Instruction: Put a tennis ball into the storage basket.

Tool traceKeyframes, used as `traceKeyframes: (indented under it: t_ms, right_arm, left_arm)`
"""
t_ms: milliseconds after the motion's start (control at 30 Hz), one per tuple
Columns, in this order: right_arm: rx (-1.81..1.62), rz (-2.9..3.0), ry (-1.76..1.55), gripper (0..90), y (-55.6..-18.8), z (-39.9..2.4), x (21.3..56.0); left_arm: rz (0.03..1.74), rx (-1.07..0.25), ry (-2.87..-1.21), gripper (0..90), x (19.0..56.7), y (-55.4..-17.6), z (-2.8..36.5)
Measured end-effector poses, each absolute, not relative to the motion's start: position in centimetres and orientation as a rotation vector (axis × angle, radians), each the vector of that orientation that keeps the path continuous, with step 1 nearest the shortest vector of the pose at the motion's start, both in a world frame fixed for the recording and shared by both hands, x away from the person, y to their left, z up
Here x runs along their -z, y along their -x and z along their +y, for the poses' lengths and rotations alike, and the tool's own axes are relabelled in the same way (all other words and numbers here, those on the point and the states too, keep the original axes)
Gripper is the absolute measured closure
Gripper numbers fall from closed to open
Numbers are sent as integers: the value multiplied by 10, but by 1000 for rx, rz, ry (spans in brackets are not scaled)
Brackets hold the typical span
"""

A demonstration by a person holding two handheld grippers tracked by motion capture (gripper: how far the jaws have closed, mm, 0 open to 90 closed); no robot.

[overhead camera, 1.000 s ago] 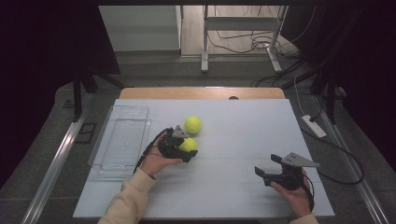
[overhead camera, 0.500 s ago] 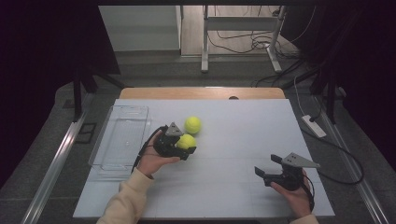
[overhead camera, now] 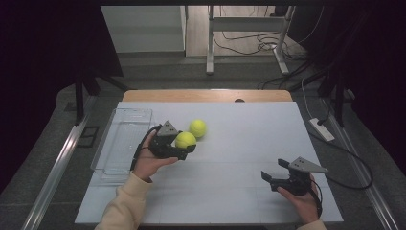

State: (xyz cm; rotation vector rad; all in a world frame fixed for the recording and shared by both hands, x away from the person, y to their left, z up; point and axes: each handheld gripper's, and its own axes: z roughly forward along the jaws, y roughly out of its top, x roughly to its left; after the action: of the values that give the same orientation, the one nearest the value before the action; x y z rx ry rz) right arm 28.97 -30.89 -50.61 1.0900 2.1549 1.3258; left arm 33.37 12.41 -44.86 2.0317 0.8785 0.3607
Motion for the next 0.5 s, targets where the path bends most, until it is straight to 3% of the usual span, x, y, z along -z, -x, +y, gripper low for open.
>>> traceKeyframes:
  t_ms: [500]
  right_arm:
    - [-1316,2157,-1089,125,-290,-310,506]
  left_arm:
    - [894,-389,-1972,269,434,-330,141]
